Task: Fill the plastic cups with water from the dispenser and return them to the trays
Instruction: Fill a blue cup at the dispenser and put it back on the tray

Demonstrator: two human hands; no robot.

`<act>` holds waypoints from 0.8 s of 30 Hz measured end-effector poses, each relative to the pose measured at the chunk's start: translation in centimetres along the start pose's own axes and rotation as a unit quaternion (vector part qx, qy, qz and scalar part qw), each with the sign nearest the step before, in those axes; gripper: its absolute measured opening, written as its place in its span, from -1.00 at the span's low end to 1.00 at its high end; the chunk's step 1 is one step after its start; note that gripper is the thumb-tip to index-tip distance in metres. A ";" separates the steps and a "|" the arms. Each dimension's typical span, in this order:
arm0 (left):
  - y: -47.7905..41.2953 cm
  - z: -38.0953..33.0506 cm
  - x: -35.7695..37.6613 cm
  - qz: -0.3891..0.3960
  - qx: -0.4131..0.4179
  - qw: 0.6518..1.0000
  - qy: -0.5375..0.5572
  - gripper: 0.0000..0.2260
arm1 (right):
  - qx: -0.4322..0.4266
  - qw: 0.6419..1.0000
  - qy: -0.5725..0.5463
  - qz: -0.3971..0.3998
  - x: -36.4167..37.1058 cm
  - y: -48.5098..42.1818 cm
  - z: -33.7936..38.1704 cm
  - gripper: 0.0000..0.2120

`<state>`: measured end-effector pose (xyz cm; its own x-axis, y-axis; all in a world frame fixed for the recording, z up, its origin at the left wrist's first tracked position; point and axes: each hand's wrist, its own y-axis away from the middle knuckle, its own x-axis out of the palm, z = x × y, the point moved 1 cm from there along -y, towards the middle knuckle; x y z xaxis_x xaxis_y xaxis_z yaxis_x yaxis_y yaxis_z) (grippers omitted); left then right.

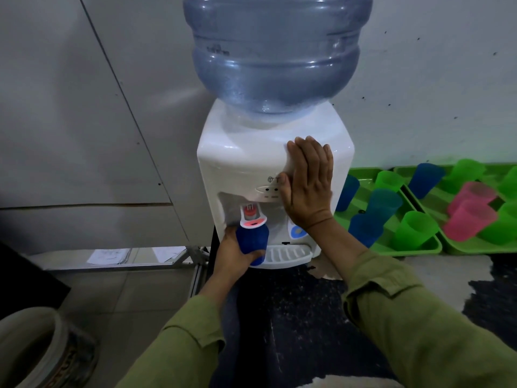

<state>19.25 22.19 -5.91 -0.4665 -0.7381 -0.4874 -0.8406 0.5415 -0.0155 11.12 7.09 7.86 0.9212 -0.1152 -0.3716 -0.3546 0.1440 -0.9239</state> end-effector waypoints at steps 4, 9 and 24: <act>0.0 0.0 -0.1 -0.002 0.001 1.000 -0.012 -0.27 | -0.001 1.000 0.002 0.001 -0.1 -0.1 0.1 -0.55; 0.0 -0.1 0.0 -0.009 0.003 1.000 -0.010 -0.27 | -0.001 1.000 0.003 0.006 -0.2 -0.1 0.1 -0.55; 0.0 -0.2 0.1 -0.011 -0.008 1.000 0.002 -0.32 | 0.026 0.999 0.000 0.035 -1.1 -0.2 0.9 -0.56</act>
<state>19.12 22.07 -5.78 -0.4484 -0.7520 -0.4832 -0.8554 0.5178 -0.0120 10.28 8.12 8.51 0.8946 -0.1039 -0.4347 -0.4090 0.2018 -0.8899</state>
